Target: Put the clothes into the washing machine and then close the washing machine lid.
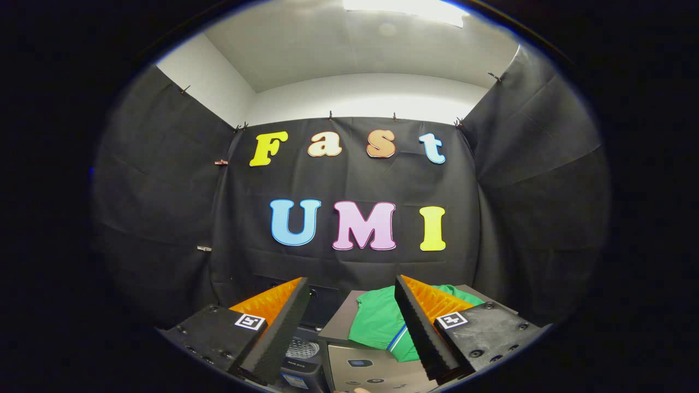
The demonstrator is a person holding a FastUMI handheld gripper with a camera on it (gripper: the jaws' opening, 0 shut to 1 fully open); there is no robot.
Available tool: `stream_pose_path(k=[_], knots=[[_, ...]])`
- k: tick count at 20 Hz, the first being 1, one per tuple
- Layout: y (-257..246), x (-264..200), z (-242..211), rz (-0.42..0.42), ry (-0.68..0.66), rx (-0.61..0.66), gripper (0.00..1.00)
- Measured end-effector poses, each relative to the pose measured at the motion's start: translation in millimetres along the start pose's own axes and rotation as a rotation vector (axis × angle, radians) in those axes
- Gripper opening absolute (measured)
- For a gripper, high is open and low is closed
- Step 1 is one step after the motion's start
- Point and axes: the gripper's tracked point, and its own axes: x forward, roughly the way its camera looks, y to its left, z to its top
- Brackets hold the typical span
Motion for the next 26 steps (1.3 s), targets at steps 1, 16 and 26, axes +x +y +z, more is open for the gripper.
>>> stream_pose_path(k=[1,16,26], knots=[[-0.7,0.6,1.4,-0.002,-0.002,-0.002,0.98],[-3.0,6.4,-5.7,0.002,0.017,0.034,0.98],[-12.7,18.2,-14.7,-0.026,0.049,0.025,0.98]])
